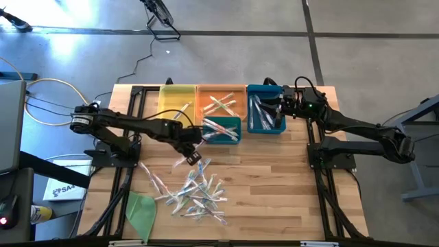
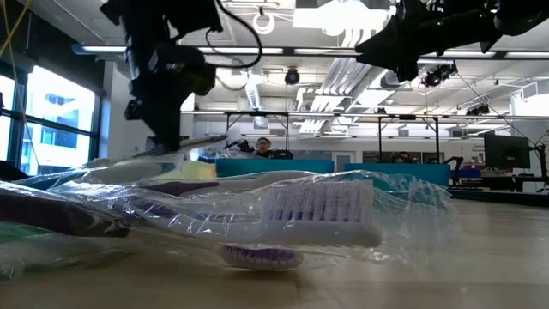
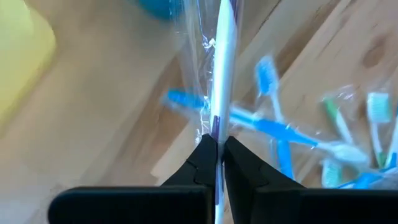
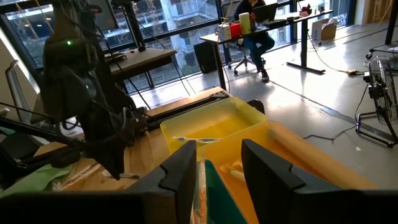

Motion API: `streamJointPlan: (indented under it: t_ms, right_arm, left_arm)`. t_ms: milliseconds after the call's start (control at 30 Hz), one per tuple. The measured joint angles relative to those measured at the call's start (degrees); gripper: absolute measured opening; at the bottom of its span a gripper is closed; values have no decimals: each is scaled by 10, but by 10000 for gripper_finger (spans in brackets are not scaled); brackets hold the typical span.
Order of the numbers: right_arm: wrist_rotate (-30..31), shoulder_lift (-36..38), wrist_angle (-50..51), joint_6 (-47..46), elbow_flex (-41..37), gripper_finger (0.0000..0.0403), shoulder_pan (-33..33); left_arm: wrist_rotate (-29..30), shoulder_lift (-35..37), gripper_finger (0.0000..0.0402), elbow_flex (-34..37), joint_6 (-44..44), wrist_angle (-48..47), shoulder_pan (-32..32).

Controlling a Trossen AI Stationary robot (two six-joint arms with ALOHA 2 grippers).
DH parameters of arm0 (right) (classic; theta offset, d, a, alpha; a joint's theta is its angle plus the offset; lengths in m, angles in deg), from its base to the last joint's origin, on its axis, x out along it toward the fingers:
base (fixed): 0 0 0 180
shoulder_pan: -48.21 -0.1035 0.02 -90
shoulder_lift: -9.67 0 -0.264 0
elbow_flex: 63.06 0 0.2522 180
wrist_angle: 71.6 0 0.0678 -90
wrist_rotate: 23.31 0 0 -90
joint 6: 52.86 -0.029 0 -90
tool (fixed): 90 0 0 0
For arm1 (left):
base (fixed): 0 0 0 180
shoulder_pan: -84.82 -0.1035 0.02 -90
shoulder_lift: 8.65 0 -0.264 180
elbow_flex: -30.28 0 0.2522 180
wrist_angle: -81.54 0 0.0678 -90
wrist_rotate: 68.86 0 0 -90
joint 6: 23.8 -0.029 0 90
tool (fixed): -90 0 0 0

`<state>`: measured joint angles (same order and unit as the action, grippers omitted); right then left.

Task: Pick & Place Toothbrushes
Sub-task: Put the purple toothbrush into the blue bin

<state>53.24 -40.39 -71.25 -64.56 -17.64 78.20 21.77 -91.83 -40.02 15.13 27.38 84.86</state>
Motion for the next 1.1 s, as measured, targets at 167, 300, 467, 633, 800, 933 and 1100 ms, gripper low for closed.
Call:
streamJointPlan:
  t_ms: [167, 300, 467, 633, 800, 933, 1100]
  right_arm:
    - [0, 0, 0, 0, 0, 120, 0]
    - [0, 0, 0, 0, 0, 120, 0]
    - [0, 0, -1, 23, 0, 120, 0]
    - [0, 0, -1, 29, 0, 120, 0]
    - [-23, 0, -4, 28, 0, 120, 0]
    - [-89, 0, -26, 27, 0, 120, 0]
    - [-171, 0, -81, 21, 0, 120, 0]
  left_arm:
    - [15, 1, 7, -48, -36, -39, 0]
    - [20, 1, 7, -90, -69, -67, 0]
    - [49, 1, 7, -146, -126, -63, 0]
    - [105, 1, 7, -217, -191, -46, -1]
    - [155, 1, 7, -262, -307, 77, -1]
    - [156, 1, 7, -265, -415, 228, -9]
    - [150, -2, 7, -265, -469, 319, -34]
